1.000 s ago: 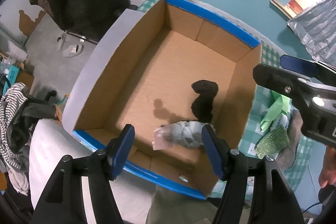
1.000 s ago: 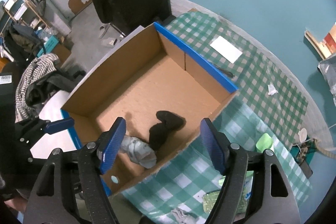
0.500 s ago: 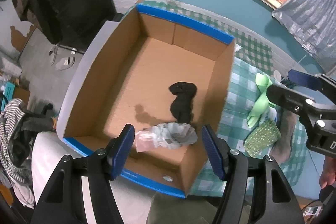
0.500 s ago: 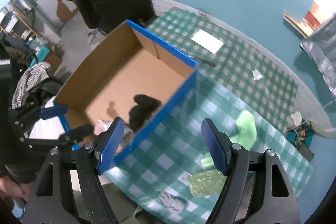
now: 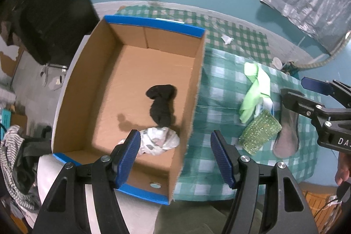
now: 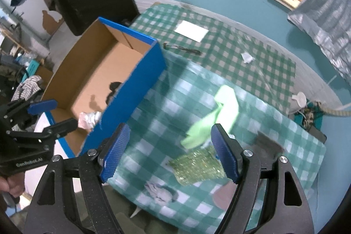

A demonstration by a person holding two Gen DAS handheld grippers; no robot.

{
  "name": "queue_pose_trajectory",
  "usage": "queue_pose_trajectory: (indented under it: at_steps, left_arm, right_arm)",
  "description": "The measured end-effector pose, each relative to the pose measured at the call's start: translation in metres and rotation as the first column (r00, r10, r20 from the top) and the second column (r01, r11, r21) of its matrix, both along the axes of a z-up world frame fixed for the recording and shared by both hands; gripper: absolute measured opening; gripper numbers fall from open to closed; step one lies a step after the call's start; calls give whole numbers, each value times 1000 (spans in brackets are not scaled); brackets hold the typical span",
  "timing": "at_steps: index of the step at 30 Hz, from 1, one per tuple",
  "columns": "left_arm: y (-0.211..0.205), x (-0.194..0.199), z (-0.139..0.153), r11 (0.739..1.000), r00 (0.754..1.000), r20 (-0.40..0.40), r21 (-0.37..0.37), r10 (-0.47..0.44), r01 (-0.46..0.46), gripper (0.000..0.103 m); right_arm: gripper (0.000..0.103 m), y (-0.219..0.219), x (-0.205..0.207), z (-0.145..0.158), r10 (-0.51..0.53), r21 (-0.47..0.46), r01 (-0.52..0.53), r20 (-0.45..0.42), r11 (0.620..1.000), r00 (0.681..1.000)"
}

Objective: Organize soft objects
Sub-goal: 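Move both tools back over the table toward the mitten and grey sock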

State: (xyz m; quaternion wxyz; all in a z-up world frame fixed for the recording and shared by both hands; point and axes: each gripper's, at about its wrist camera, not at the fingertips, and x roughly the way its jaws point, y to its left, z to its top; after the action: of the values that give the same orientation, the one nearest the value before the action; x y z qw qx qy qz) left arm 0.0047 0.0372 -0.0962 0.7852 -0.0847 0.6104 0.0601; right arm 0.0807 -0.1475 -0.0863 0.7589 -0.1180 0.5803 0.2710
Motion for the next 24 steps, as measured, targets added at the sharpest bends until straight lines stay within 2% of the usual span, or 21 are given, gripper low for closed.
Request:
queue_pose_trajectory:
  at_steps: [15,24]
  left_arm:
    - [-49,5,-6,991,991,-16,-1,-133,133,72]
    - [-75,6,-21,978,977,-45,4,-207,207,72]
  right_arm:
    - [80,-90,0,-21,-166,-50,164,-35,985,985]
    - [81,-140,3,-59,-265,-113,254,-93,961,960]
